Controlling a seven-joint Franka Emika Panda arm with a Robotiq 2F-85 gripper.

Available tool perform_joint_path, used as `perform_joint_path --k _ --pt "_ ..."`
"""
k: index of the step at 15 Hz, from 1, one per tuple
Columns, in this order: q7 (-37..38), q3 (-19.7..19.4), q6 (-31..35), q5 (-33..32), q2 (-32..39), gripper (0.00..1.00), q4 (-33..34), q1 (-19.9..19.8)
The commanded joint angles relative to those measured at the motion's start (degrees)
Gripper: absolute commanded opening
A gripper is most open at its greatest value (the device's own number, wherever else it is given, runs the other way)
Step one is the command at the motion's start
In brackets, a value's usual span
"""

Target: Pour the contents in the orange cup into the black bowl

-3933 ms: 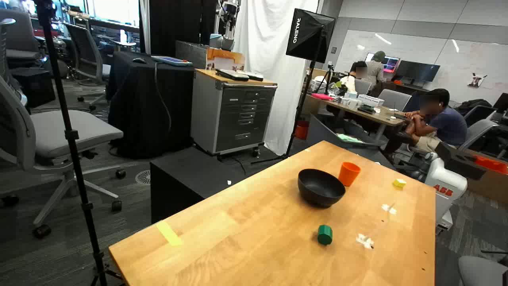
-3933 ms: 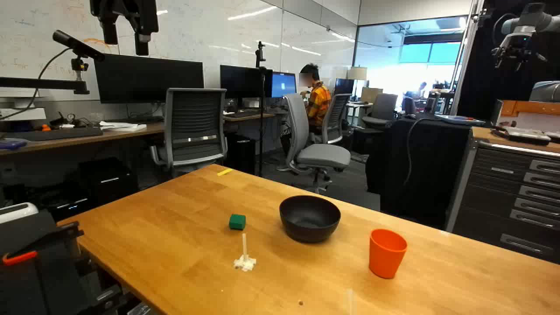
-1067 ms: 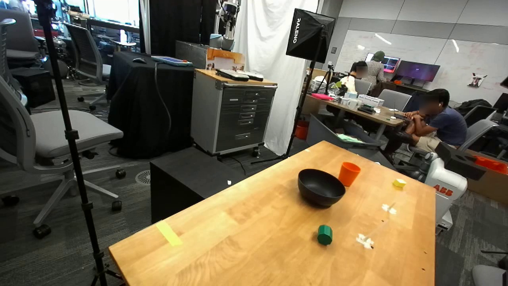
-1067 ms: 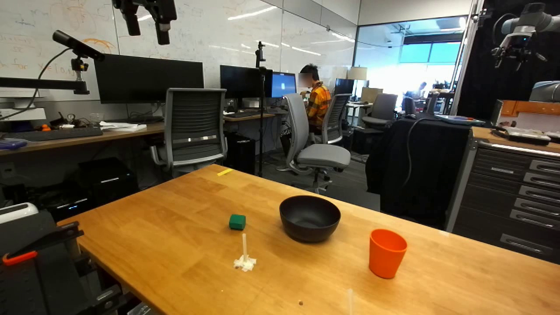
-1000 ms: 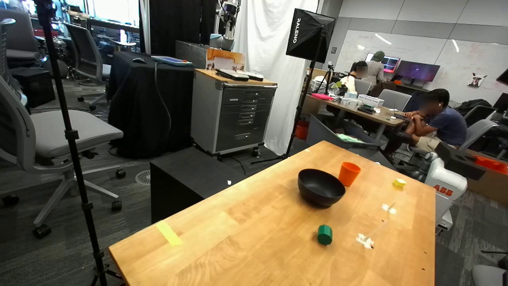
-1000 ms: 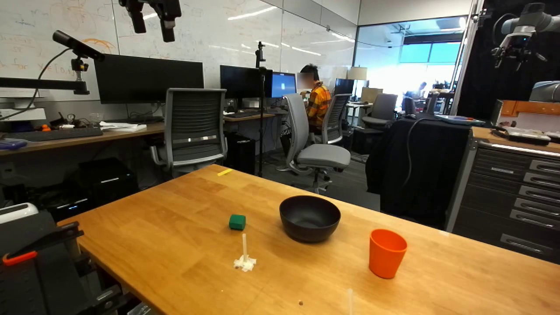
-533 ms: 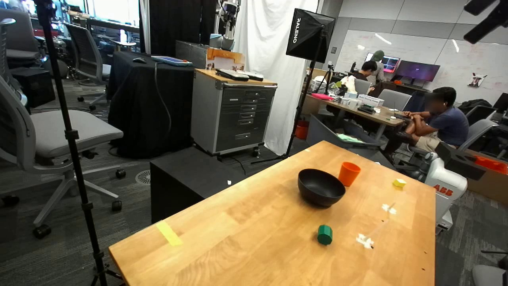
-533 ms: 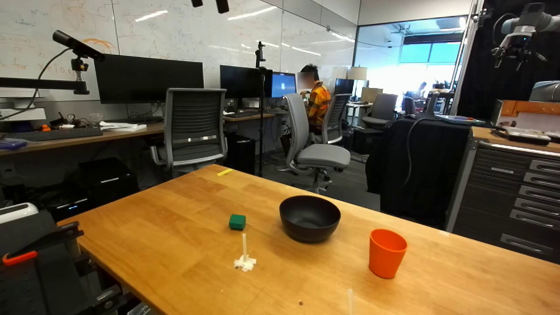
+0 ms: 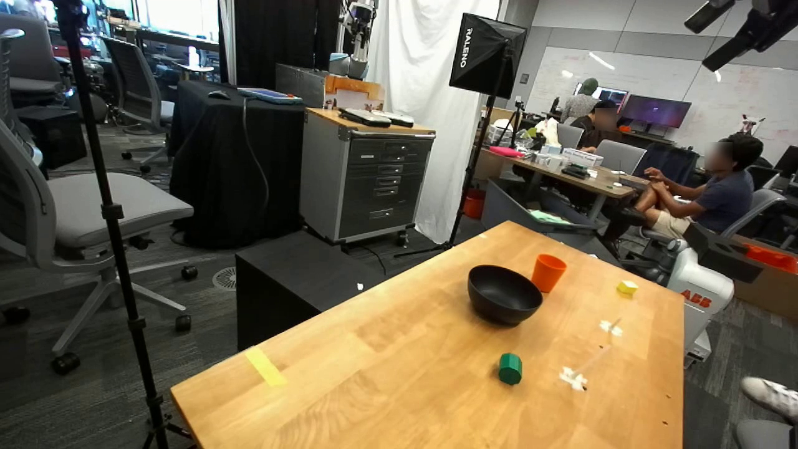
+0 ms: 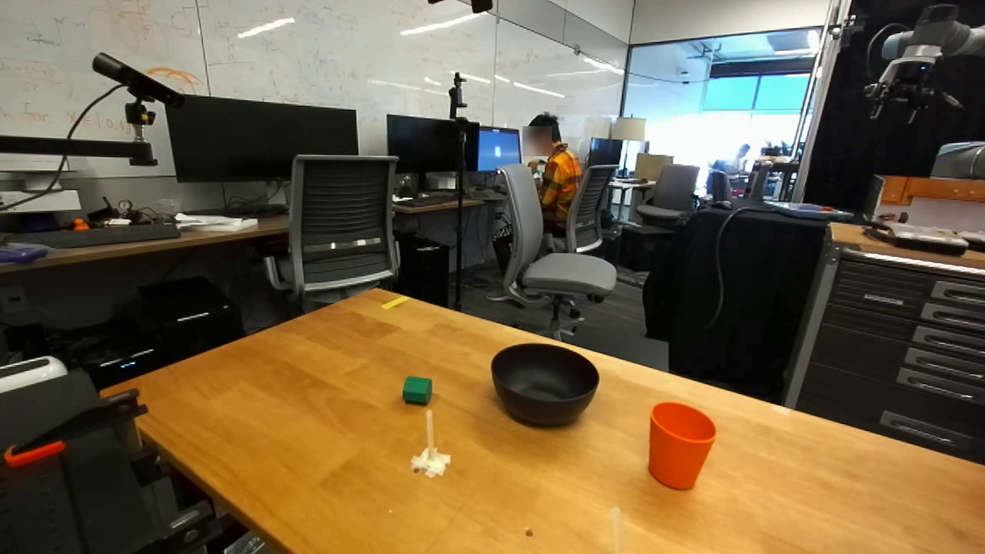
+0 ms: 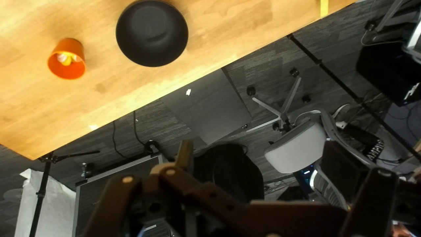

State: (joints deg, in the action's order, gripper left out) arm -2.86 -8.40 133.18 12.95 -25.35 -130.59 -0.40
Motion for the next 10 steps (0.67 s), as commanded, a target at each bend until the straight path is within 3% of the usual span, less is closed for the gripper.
perform_joint_path --k 1,5,10 --pt "-0.1 0.48 -0.21 0.3 0.09 1.0 0.21 -0.56" --pt "0.05 0.49 -0.21 0.31 0.09 1.0 0.37 -0.57" --pt "3.9 2.34 8.54 -0.48 3.24 1.0 1.87 -1.33"
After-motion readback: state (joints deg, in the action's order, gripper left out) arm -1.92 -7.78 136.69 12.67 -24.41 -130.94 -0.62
